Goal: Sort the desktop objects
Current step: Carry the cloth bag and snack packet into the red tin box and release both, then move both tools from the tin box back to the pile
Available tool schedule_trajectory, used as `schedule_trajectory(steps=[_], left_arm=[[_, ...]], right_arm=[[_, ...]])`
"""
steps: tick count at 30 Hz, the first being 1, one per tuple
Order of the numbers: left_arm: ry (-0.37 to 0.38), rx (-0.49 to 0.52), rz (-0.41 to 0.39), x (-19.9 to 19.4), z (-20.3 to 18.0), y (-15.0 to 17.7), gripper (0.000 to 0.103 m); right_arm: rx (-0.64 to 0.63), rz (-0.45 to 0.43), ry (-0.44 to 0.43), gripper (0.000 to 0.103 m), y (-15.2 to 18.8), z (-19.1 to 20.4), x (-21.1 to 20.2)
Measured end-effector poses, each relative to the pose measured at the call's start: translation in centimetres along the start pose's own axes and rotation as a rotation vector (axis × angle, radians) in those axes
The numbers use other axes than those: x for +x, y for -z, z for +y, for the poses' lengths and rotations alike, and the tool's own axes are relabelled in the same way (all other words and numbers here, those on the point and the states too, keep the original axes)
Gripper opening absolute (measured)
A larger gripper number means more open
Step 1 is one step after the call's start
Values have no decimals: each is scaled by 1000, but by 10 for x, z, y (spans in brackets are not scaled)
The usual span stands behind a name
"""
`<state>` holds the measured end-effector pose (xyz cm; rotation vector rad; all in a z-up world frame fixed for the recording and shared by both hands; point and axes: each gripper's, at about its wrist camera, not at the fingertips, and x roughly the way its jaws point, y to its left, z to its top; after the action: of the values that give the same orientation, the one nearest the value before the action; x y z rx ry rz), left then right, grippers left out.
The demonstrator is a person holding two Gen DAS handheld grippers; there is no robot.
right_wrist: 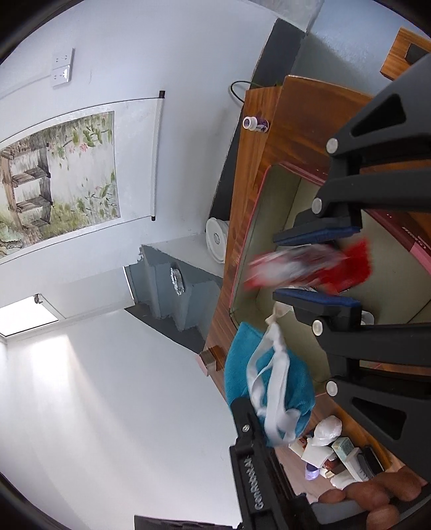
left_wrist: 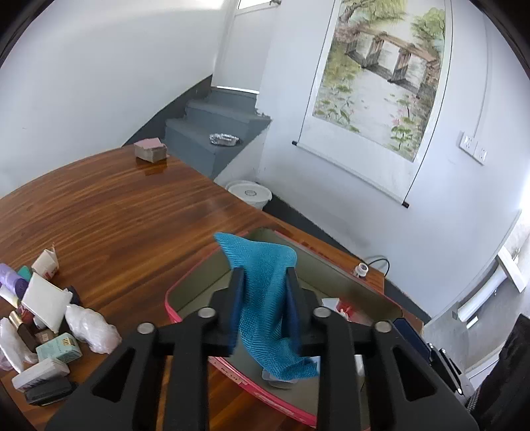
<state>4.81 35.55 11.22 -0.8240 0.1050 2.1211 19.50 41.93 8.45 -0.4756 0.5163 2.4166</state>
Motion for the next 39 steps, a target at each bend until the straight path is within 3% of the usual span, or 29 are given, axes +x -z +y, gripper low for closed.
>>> schedule_trajectory(steps=[1, 4, 5, 10, 20, 39], left_arm=[[-3, 1, 14, 3, -1, 2, 38], [4, -8, 39, 8, -1, 4, 49], [4, -12, 34, 6, 0, 4, 53], [-34, -42, -22, -10, 8, -1, 67], [-86, -85, -62, -33, 31, -10, 68], [-46, -87, -76, -64, 43, -13, 71]], right_arm=[[-1, 4, -2, 37, 0, 1, 1], [15, 1, 1, 78, 1, -1, 3], [16, -13, 6, 80, 2, -2, 1], [3, -31, 11, 80, 0, 2, -4], [24, -5, 0, 80, 5, 9, -4], [-21, -2, -22, 84, 11, 33, -18]])
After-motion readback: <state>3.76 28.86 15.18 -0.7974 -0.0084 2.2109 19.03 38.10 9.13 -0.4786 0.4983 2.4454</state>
